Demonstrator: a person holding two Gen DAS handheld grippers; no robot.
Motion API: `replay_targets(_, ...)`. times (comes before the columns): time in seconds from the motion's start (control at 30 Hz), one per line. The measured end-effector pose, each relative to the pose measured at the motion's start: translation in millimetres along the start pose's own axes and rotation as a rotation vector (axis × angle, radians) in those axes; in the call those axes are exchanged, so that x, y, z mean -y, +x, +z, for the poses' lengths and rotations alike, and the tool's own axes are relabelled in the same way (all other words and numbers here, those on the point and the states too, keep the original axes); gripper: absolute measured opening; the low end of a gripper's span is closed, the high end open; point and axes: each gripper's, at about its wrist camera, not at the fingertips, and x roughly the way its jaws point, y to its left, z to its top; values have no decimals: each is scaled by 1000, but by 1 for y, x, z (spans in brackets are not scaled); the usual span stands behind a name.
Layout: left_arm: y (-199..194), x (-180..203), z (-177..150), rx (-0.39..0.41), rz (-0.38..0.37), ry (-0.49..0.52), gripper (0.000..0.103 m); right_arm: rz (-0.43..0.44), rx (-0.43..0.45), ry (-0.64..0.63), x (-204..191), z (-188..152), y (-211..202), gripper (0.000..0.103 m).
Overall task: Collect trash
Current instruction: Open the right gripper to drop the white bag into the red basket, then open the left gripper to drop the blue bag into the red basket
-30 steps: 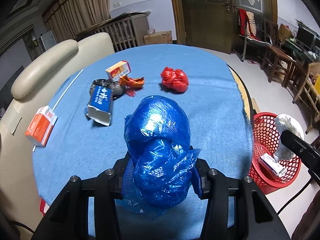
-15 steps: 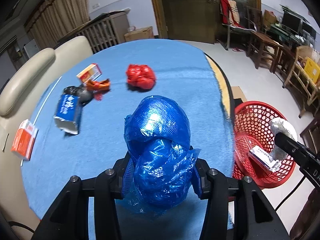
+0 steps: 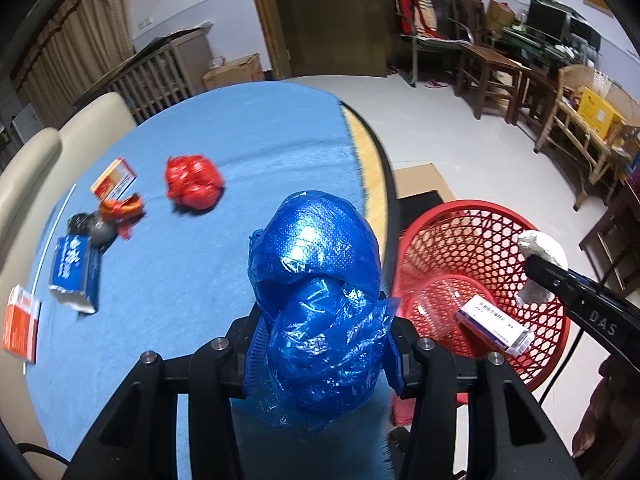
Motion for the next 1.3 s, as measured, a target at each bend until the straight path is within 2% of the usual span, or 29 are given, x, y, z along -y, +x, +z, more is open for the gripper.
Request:
replay_targets(0.2,8,17,7,-11,-26,22,51,-34,-43,22,18,10,11,38)
replay_targets(0.27,11,23,9,-17,-32,32,51,-58,-79,33,22,11,18,60)
replay_targets(0.3,13,24,10,-18,-35,37,51,-65,-86,41,24,11,20,75)
replay_targets(0.67,25,52,17,-42,-67,77,51,-96,16,112,50,18,-13,75)
replay_targets(0.9,32,76,17,-66,-114,115,51,-100,53,150,65,18,-35,75)
replay_targets(1.0,41,85,19,-115,-202,110,56,-104,67,169,71,20,-40,75)
replay_targets(1.07,48,91,20,-156,-233,111,71,-108,77,177,74,20,-44,75)
replay_targets(1.17,50,90,19,-163,-204,110,73,-113,90,179,76,22,-51,75)
replay_targets(1.3,44,70,17,-155,-204,65,73,-116,99,174,72,24,-55,75)
